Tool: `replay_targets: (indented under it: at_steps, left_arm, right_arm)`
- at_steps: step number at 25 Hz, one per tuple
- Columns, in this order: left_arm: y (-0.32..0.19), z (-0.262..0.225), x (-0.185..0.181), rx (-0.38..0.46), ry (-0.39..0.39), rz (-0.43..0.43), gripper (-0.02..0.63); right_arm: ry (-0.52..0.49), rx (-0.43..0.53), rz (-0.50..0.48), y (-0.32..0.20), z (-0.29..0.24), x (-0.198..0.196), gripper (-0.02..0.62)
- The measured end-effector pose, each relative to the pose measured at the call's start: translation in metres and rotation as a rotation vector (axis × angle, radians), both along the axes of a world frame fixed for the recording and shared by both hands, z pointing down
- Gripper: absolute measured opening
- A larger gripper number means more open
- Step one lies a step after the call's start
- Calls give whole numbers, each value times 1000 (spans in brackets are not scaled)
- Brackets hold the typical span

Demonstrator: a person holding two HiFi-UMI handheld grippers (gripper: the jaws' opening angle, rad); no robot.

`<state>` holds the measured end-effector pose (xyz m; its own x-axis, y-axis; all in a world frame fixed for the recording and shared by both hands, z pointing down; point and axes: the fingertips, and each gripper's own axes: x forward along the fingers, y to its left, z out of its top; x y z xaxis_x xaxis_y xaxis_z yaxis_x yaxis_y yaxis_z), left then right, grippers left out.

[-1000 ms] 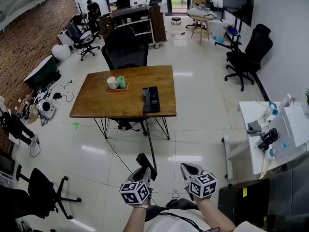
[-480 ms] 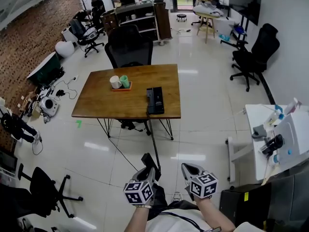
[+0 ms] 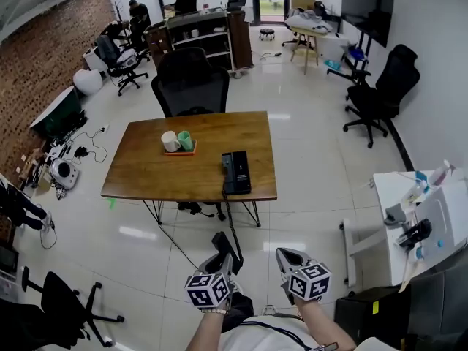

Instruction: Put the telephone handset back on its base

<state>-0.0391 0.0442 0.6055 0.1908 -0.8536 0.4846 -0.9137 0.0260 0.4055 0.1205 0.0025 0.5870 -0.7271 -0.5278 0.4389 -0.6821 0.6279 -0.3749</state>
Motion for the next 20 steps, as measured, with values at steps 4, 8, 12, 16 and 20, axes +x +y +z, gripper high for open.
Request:
replay_targets:
  at_steps: [4, 8, 12, 16, 20]
  left_arm:
    - [-28, -1, -23, 0, 9, 14, 71]
    - [-53, -3, -45, 4, 18, 37, 71]
    - [-70, 0, -64, 1, 35, 49, 71]
    - [-83, 3, -83, -5, 52, 69, 71]
    - [-95, 6, -100, -4, 58, 96, 71]
  right_arm:
    - [4, 7, 15, -26, -6, -22, 2]
    - [18, 14, 23, -45, -9, -43, 2]
    - [32, 14, 36, -60, -7, -60, 2]
    - [39, 25, 47, -73, -11, -80, 2]
    - [44, 33, 65, -80, -13, -100, 2]
